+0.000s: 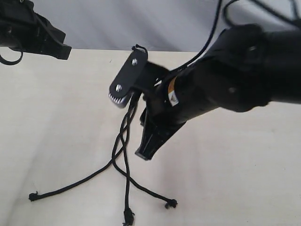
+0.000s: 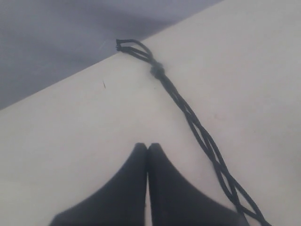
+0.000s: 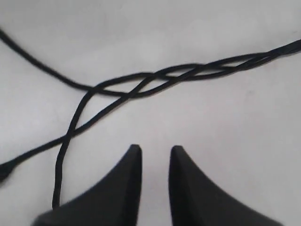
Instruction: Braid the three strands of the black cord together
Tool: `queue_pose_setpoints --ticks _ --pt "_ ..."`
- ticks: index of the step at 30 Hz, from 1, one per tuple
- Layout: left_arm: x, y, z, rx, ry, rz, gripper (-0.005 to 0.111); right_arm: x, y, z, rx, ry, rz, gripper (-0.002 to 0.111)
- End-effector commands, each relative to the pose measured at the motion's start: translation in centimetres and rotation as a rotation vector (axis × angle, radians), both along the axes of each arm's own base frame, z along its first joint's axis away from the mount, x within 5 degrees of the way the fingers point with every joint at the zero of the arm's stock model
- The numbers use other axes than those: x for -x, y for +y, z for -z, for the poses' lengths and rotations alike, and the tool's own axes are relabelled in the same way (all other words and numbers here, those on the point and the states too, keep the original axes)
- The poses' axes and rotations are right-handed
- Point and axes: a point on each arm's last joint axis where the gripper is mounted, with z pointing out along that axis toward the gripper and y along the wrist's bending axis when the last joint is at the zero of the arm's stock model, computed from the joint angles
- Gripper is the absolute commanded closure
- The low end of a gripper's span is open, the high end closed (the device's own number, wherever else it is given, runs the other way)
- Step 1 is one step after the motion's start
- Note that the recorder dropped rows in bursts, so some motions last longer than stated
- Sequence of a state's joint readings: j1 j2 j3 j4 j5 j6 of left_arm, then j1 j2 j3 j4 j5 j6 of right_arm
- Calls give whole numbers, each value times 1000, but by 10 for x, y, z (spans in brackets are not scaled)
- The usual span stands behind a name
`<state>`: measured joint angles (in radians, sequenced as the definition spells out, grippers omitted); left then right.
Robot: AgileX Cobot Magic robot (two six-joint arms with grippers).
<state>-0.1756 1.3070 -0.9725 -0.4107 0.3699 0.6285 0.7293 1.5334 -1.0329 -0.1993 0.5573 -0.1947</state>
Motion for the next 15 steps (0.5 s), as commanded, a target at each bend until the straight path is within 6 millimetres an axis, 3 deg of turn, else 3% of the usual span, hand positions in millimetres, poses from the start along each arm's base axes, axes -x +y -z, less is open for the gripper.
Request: queue_pose_setpoints --ticks 1,7,15 --pt "1 1 -4 14 -19 -12 106 14 -18 -45 -133 -92 85 109" --pt "1 1 -4 19 -18 -13 106 42 -42 -79 -239 -169 110 109" --pt "1 1 -4 19 -16 -12 106 87 -80 -77 -351 -215 138 109"
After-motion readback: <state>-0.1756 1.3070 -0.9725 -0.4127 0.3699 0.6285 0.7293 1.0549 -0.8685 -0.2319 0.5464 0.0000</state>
